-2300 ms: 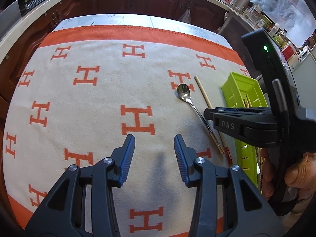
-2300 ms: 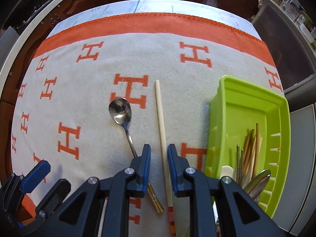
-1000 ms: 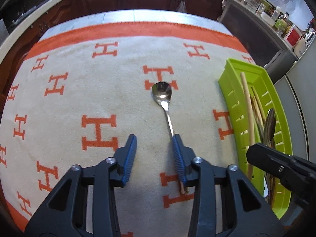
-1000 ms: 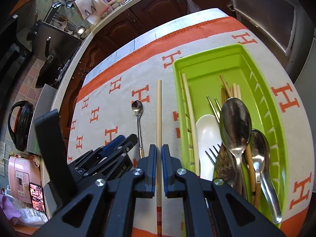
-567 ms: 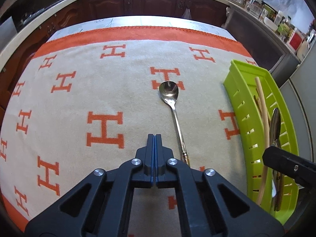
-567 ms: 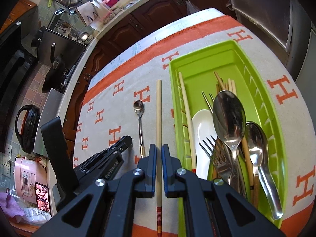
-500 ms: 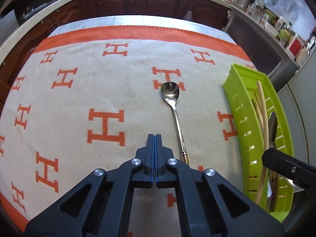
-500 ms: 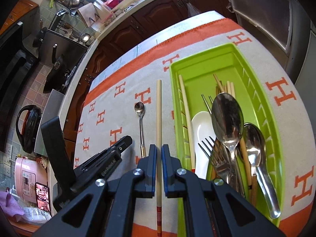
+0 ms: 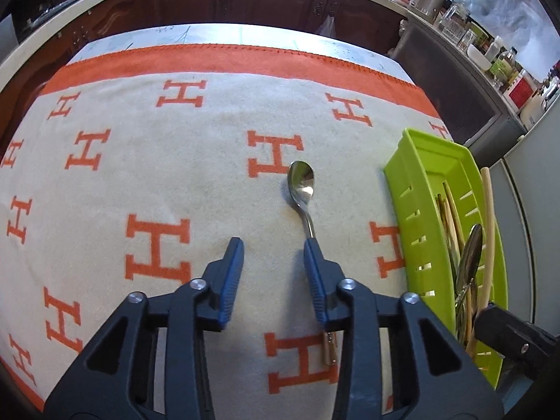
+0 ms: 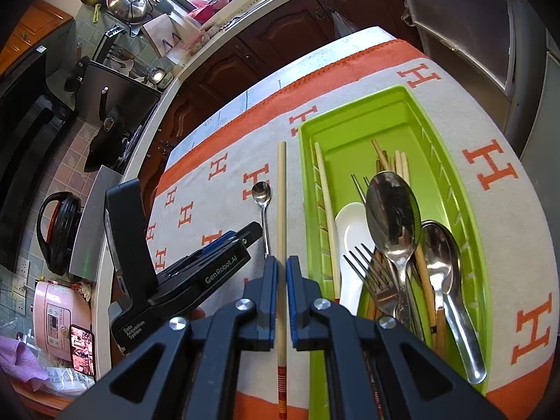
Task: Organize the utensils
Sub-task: 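Lift the chopstick and small spoon with both grippers toward the tray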
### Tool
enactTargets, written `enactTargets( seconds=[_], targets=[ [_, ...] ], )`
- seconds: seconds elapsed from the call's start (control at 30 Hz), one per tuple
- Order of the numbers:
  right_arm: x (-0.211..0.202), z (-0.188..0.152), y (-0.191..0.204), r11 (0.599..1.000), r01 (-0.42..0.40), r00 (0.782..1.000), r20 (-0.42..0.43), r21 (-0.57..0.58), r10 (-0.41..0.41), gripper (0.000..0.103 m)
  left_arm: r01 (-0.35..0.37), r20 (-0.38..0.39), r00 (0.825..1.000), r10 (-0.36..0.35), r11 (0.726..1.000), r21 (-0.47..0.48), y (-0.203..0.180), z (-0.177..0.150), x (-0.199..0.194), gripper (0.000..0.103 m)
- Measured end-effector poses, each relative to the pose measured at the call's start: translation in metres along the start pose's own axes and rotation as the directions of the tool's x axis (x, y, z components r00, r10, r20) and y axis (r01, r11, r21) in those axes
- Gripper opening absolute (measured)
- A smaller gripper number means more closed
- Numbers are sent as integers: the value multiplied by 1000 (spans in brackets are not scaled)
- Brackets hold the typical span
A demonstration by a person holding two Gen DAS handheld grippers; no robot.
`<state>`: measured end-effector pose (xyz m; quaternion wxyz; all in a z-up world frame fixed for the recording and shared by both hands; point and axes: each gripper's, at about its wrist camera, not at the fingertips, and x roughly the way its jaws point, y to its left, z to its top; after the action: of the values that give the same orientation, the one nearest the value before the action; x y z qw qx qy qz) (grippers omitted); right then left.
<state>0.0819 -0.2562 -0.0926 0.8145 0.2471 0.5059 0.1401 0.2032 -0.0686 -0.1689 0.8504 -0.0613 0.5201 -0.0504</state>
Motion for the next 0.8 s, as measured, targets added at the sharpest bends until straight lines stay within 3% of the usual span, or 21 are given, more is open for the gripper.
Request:
enactTargets(
  seconds=[0.17, 0.27, 0.43, 0.6, 0.67, 0.7, 0.73, 0.8],
  targets=[
    [-3, 1, -3, 1000, -8, 1000, 9, 6, 8, 5, 14, 12, 1000, -13, 999, -41, 4, 5, -5, 34],
    [-3, 2, -4, 1000, -16, 1000, 11, 6, 16, 5, -3, 30, 1000, 4, 999, -33, 2, 10, -7, 43],
    [-3, 1, -6, 1000, -23, 1000, 9, 8, 23, 5, -24, 1, 1000, 24, 999, -27, -3, 15, 6, 44],
    [-6, 2, -8, 1000, -24, 1000, 15, 12, 24, 5, -130, 24, 991, 128, 989, 73, -26, 10, 16, 44],
    [-7, 2, -9, 999, -28, 999, 17, 16, 28, 5, -157, 49, 987, 153, 982, 104, -33, 7, 16, 36],
    [-7, 2, -9, 999, -29, 999, 18, 18, 29, 5, -152, 55, 988, 147, 981, 117, -36, 6, 16, 11],
    [-8, 3, -10, 999, -32, 999, 19, 19, 32, 5, -179, 57, 983, 173, 975, 132, -39, 5, 16, 1],
    [-10, 3, -11, 999, -39, 999, 23, 21, 38, 5, -191, 67, 981, 183, 972, 139, -41, 3, 15, 1]
  ],
)
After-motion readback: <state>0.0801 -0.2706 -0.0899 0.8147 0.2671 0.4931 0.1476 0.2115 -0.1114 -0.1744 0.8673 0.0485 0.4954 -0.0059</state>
